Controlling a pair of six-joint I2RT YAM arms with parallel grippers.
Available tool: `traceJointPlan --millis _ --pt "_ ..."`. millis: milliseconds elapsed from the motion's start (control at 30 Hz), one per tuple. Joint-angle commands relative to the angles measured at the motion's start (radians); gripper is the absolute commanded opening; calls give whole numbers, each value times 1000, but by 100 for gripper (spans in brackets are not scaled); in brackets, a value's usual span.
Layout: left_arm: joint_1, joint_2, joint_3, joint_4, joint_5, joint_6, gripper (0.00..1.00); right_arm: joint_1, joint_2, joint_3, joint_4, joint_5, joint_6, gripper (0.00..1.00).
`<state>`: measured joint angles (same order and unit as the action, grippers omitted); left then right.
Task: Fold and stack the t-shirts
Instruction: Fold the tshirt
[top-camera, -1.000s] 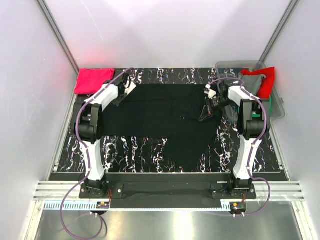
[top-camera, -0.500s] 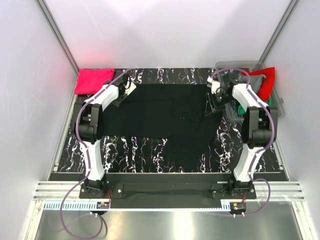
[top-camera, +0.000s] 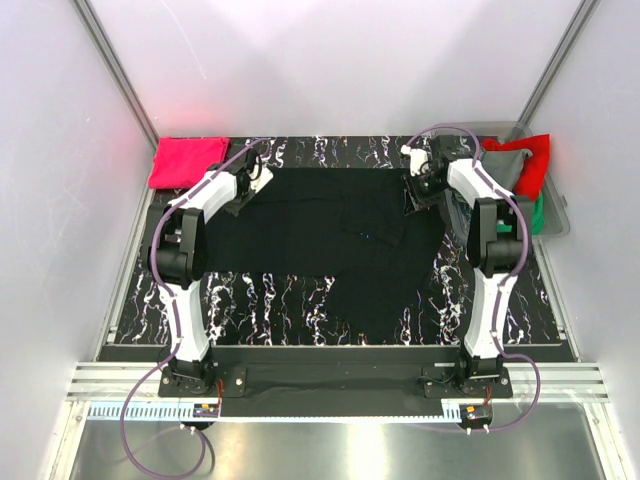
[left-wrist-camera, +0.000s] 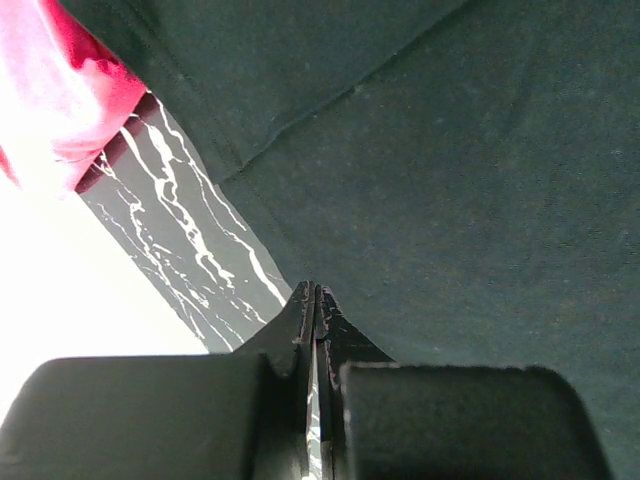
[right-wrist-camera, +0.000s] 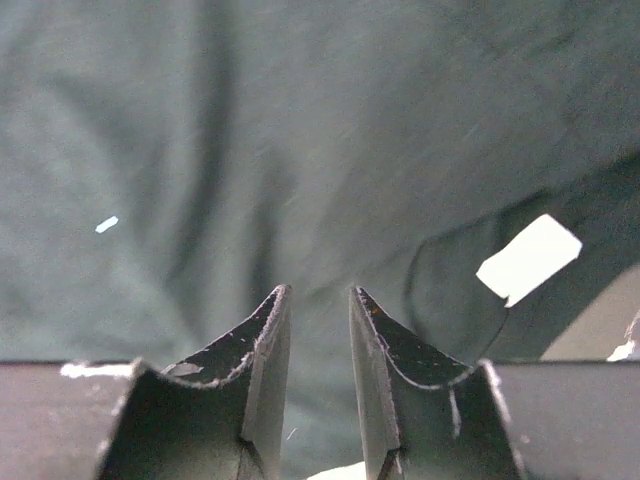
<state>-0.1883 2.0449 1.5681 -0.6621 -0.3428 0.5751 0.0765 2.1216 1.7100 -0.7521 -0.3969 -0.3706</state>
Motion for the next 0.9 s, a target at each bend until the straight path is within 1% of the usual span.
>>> traceJointPlan --millis 0,200,333,467,700,800,867 --pt "6 8 9 15 28 -9 0 16 55 105 31 78 -17 36" --pt "18 40 4 15 28 -9 0 16 155 207 36 151 -51 35" --pt "30 86 26 15 31 -6 0 14 211 263 39 231 -65 35" --pt "33 142 70 12 30 3 0 16 258 290 42 244 -65 35" --pt "33 225 153 -14 31 3 0 16 279 298 54 274 -63 35" --pt "32 225 162 -27 31 0 0 16 275 298 59 274 -70 36" --pt "32 192 141 -31 39 -4 0 16 261 303 68 277 -70 36"
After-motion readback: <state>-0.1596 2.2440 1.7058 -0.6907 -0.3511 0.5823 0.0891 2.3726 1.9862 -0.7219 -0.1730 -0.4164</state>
